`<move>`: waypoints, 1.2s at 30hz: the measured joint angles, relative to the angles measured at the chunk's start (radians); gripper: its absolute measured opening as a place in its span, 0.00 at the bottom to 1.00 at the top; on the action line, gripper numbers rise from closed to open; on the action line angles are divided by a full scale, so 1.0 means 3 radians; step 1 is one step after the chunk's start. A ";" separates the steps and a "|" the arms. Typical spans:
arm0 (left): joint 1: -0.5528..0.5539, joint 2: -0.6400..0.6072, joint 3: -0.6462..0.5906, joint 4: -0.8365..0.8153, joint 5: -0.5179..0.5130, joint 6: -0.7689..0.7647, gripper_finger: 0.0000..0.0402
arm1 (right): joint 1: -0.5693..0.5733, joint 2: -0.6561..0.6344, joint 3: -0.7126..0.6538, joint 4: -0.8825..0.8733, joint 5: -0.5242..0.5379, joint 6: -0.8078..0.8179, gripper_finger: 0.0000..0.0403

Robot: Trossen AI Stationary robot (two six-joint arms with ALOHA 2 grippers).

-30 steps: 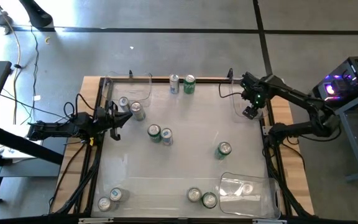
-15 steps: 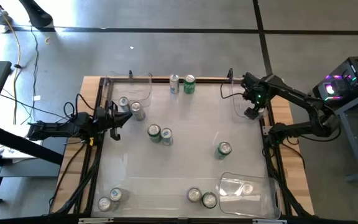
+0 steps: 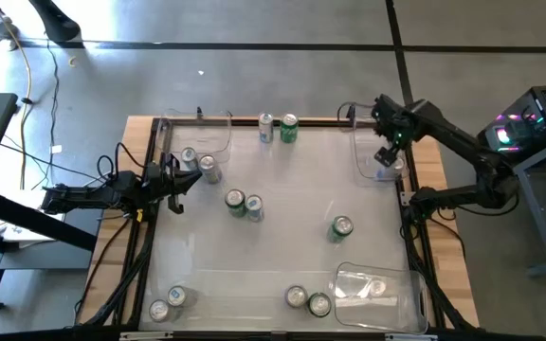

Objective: Sort soda cans
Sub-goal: Put the top blue white can into the top right transparent bin

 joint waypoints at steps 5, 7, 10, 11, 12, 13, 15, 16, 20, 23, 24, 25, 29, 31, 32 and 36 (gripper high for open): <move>0.0001 0.0000 0.0000 -0.0001 0.0000 0.0000 0.00 | 0.0093 -0.0053 0.0444 0.0120 0.0038 -0.0030 0.85; 0.0000 0.0000 0.0000 -0.0002 0.0000 0.0000 0.00 | 0.0181 -0.0099 0.0585 0.0260 0.0025 -0.0007 0.85; 0.0000 0.0000 0.0000 -0.0003 0.0000 0.0001 0.00 | 0.0358 -0.0217 0.0656 0.0699 -0.0166 0.0121 0.85; 0.0000 0.0000 0.0000 -0.0003 0.0000 0.0001 0.00 | 0.0432 -0.0277 0.0633 0.0922 -0.0315 0.0164 0.85; 0.0000 0.0000 0.0000 -0.0003 0.0000 0.0001 0.00 | 0.0503 -0.0353 0.0577 0.1185 -0.0498 0.0208 0.85; 0.0000 0.0000 0.0000 -0.0003 0.0000 0.0001 0.00 | 0.0577 -0.0435 0.0500 0.1444 -0.0681 0.0259 0.85; 0.0000 0.0000 0.0000 -0.0003 0.0000 0.0003 0.00 | 0.0746 -0.0597 0.0300 0.1946 -0.0942 0.0377 0.85; 0.0000 0.0000 0.0000 -0.0001 -0.0006 0.0004 0.00 | 0.0837 -0.0672 0.0181 0.2203 -0.1044 0.0445 0.85; 0.0000 0.0000 0.0000 0.0039 -0.0343 -0.0056 0.00 | 0.1232 -0.0902 -0.0367 0.3121 -0.1388 0.0717 0.85; 0.0000 -0.0001 0.0000 0.0200 -0.0456 0.0086 0.02 | 0.1622 -0.0968 -0.0824 0.4019 -0.1630 0.0958 0.85; 0.0000 0.0000 0.0001 0.0250 -0.0458 0.0145 0.03 | 0.1771 -0.0967 -0.0967 0.4337 -0.1634 0.1001 0.85; 0.0000 -0.0001 0.0017 0.0249 -0.0482 0.0193 0.05 | 0.1910 -0.0959 -0.1105 0.4626 -0.1614 0.1003 0.85; 0.0000 0.0108 0.0279 -0.0120 -0.0620 0.0227 0.17 | 0.2333 -0.0869 -0.1526 0.5471 -0.1170 0.0859 0.85; 0.0000 0.0244 0.0492 -0.0481 -0.0619 0.0198 0.25 | 0.2468 -0.0791 -0.1663 0.5699 -0.0826 0.0793 0.85; 0.0000 0.0332 0.0614 -0.0656 -0.0619 0.0186 0.29 | 0.2515 -0.0748 -0.1719 0.5804 -0.0687 0.0759 0.85; 0.0000 0.0788 0.1156 -0.1352 -0.0624 0.0210 0.43 | 0.2573 -0.0583 -0.1769 0.6075 -0.0479 0.0727 0.85</move>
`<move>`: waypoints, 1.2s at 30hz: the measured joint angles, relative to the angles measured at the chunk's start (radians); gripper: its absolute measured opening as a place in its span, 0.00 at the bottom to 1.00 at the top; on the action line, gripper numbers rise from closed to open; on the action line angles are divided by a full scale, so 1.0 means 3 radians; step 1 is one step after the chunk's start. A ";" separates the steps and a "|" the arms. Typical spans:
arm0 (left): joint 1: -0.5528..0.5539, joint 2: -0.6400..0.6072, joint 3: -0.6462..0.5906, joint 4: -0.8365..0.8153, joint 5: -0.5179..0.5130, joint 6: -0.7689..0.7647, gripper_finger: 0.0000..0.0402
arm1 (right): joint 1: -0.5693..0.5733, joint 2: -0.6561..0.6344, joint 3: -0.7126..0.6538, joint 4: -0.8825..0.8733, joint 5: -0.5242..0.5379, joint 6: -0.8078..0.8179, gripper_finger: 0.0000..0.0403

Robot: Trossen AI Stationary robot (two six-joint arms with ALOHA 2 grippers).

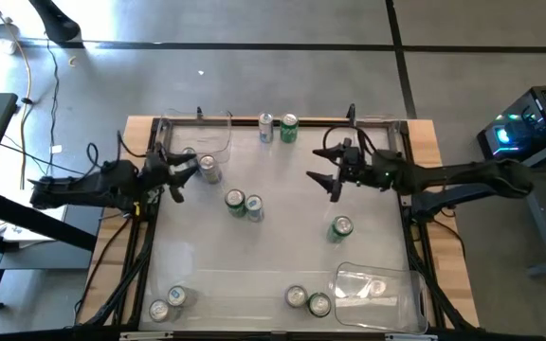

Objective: Sort soda cans
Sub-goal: Put the top blue white can into the top right transparent bin

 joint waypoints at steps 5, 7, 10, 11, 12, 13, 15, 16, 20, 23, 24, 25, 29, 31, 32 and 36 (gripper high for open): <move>0.0001 0.0685 0.0598 -0.0700 0.0045 0.0023 0.56 | -0.0004 0.0138 0.0059 -0.0006 0.0001 -0.0029 0.85; 0.0004 0.0931 0.0764 -0.0895 0.0118 0.0027 0.61 | -0.0005 0.0170 0.0075 -0.0002 0.0003 -0.0032 0.85; 0.0057 0.1245 0.0925 -0.1016 0.0121 0.0034 0.69 | -0.0005 0.0180 0.0084 -0.0007 -0.0007 -0.0029 0.85; 0.0100 0.1337 0.0969 -0.1057 0.0121 0.0040 0.71 | -0.0005 0.0179 0.0087 -0.0002 -0.0024 -0.0028 0.85; 0.0154 0.1420 0.1018 -0.1107 0.0120 0.0052 0.73 | -0.0005 0.0179 0.0088 0.0001 -0.0041 -0.0022 0.85; 0.0216 0.1501 0.1069 -0.1184 0.0121 0.0052 0.75 | -0.0005 0.0179 0.0088 0.0001 -0.0044 -0.0009 0.85; 0.0375 0.1658 0.1175 -0.1386 0.0130 0.0026 0.77 | -0.0005 0.0179 0.0088 0.0004 -0.0051 -0.0001 0.85; 0.0471 0.1736 0.1226 -0.1470 0.0157 -0.0003 0.78 | -0.0005 0.0179 0.0088 0.0005 -0.0052 -0.0001 0.85; 0.0852 0.2014 0.1346 -0.1519 0.0420 -0.0109 0.80 | -0.0005 0.0179 0.0088 0.0012 -0.0053 -0.0001 0.85; 0.1106 0.2228 0.1386 -0.1558 0.0616 -0.0152 0.80 | -0.0004 0.0179 0.0088 0.0013 -0.0064 -0.0001 0.85; 0.1186 0.2307 0.1391 -0.1574 0.0693 -0.0156 0.80 | 0.0001 0.0179 0.0088 0.0013 -0.0064 -0.0001 0.85; 0.1257 0.2383 0.1391 -0.1584 0.0760 -0.0154 0.80 | 0.0004 0.0179 0.0088 0.0013 -0.0064 -0.0001 0.85; 0.1432 0.2698 0.1391 -0.1601 0.0897 0.0086 0.80 | 0.0004 0.0179 0.0088 0.0011 -0.0078 -0.0001 0.85; 0.1437 0.2813 0.1391 -0.1590 0.0820 0.0269 0.80 | 0.0004 0.0179 0.0088 0.0010 -0.0079 0.0006 0.85; 0.1437 0.2861 0.1391 -0.1582 0.0770 0.0370 0.80 | 0.0004 0.0179 0.0088 0.0009 -0.0079 0.0014 0.85; 0.1434 0.2947 0.1398 -0.1616 0.0735 0.0705 0.80 | 0.0004 0.0179 0.0088 -0.0013 -0.0083 0.0027 0.85</move>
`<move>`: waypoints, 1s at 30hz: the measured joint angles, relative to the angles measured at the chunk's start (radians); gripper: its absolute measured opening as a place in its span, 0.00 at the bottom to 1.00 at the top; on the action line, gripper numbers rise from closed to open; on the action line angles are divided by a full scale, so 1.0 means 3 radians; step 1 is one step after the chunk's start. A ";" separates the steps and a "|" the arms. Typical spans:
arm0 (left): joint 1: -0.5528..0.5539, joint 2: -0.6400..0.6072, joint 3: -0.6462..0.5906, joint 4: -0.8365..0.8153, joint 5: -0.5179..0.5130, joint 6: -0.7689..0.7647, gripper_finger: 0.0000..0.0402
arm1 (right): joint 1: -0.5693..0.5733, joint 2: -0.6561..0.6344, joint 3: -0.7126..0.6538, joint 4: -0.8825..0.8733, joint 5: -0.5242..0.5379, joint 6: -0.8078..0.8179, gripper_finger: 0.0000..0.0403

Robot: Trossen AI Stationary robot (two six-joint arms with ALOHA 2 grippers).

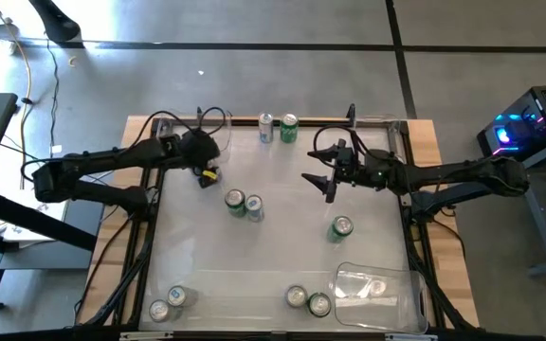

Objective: Sort soda cans
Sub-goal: Put the top blue white can into the top right transparent bin

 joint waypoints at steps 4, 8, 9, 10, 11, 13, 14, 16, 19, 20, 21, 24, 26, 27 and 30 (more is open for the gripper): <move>0.0036 0.0004 -0.0003 -0.0070 0.0269 0.0073 0.80 | 0.0000 0.0000 0.0000 0.0000 -0.0006 0.0009 0.85; 0.0136 0.0004 -0.0003 -0.0229 0.0318 0.0067 0.80 | 0.0000 0.0000 0.0000 0.0001 -0.0005 0.0010 0.85; 0.0162 0.0004 -0.0003 -0.0246 0.0333 0.0052 0.80 | 0.0000 0.0000 0.0000 0.0001 -0.0005 0.0010 0.85; 0.0186 0.0003 -0.0003 -0.0259 0.0356 0.0033 0.80 | 0.0000 0.0000 0.0000 0.0001 -0.0005 0.0010 0.85; 0.0212 0.0003 -0.0003 -0.0272 0.0377 -0.0004 0.80 | 0.0000 0.0000 0.0000 0.0001 -0.0005 0.0010 0.85; 0.0242 0.0001 -0.0003 -0.0285 0.0436 -0.0040 0.80 | 0.0000 0.0000 0.0000 0.0001 -0.0005 0.0010 0.85; 0.0251 0.0001 -0.0003 -0.0286 0.0468 -0.0043 0.80 | 0.0000 0.0000 0.0000 0.0001 -0.0005 0.0009 0.85; 0.0247 0.0002 -0.0008 -0.0288 0.0523 -0.0037 0.80 | 0.0000 0.0000 0.0000 0.0001 -0.0005 0.0010 0.85; 0.0247 0.0029 -0.0008 -0.0294 0.0601 -0.0045 0.80 | 0.0000 0.0000 0.0000 0.0001 -0.0004 0.0009 0.85; 0.0247 0.0048 -0.0007 -0.0294 0.0616 -0.0048 0.80 | 0.0000 0.0000 0.0000 0.0001 -0.0004 0.0009 0.85; 0.0247 0.0073 -0.0006 -0.0295 0.0625 -0.0061 0.80 | 0.0000 0.0000 0.0000 0.0001 -0.0004 0.0010 0.85; 0.0247 0.0156 -0.0002 -0.0297 0.0648 -0.0071 0.80 | 0.0000 0.0000 0.0000 0.0000 -0.0004 0.0010 0.85; 0.0247 0.0209 0.0000 -0.0294 0.0651 -0.0038 0.80 | 0.0000 0.0000 0.0000 -0.0008 -0.0004 0.0010 0.85; 0.0247 0.0234 0.0000 -0.0295 0.0652 -0.0023 0.80 | 0.0000 0.0000 0.0000 -0.0011 -0.0004 0.0010 0.85; 0.0245 0.0285 0.0000 -0.0293 0.0632 -0.0019 0.80 | 0.0000 0.0000 0.0000 -0.0025 -0.0004 0.0013 0.85</move>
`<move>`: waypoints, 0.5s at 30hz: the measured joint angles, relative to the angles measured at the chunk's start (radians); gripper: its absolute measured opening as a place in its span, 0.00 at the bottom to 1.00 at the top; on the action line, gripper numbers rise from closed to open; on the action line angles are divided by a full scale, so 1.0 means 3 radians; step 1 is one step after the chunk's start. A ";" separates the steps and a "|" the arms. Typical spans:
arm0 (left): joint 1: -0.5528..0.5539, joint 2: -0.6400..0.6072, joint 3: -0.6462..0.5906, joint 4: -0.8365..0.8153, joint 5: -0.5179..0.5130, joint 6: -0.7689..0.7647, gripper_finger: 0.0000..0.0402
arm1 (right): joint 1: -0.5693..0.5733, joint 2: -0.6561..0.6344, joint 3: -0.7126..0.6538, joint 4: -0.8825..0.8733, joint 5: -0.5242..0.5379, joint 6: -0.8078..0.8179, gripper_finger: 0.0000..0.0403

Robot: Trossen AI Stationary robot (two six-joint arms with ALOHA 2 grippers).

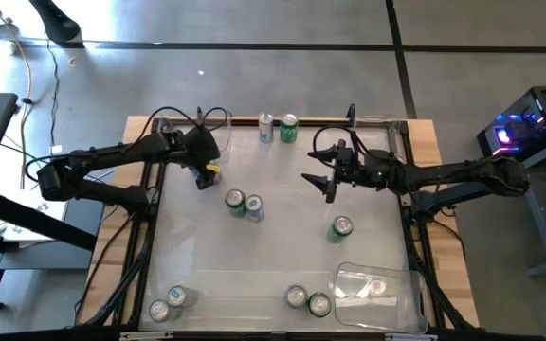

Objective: Sort soda cans
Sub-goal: Put the top blue white can into the top right transparent bin

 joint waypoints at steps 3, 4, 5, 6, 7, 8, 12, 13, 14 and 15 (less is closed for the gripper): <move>-0.0005 0.0003 -0.0004 -0.0016 -0.0016 0.0000 0.79 | 0.0000 0.0000 0.0000 -0.0002 0.0000 0.0020 0.85; -0.0011 0.0000 -0.0004 -0.0017 -0.0021 0.0002 0.78 | 0.0004 0.0000 0.0000 -0.0002 0.0000 0.0022 0.85; -0.0014 -0.0003 -0.0005 -0.0022 -0.0025 0.0003 0.77 | 0.0009 0.0000 0.0000 -0.0005 0.0001 0.0022 0.85; -0.0019 -0.0003 -0.0005 -0.0026 -0.0028 0.0008 0.76 | 0.0017 0.0000 0.0000 -0.0005 0.0001 0.0022 0.85; -0.0022 -0.0003 -0.0005 -0.0032 -0.0029 0.0010 0.74 | 0.0024 0.0000 0.0000 -0.0005 0.0001 0.0022 0.85; -0.0028 -0.0003 -0.0005 -0.0038 -0.0031 0.0010 0.73 | 0.0031 0.0000 0.0000 -0.0005 0.0001 0.0022 0.85; -0.0096 -0.0005 0.0009 -0.0069 -0.0056 0.0013 0.70 | 0.0074 0.0000 0.0000 0.0002 0.0006 0.0019 0.85; -0.0125 -0.0003 0.0045 -0.0108 -0.0057 0.0008 0.70 | 0.0083 0.0000 0.0000 0.0006 0.0009 0.0015 0.85; -0.0161 -0.0002 0.0090 -0.0163 -0.0036 0.0008 0.70 | 0.0090 0.0000 0.0000 0.0017 0.0011 0.0011 0.85; -0.0197 -0.0001 0.0134 -0.0232 -0.0022 0.0003 0.70 | 0.0097 0.0000 0.0000 0.0032 0.0011 -0.0003 0.85</move>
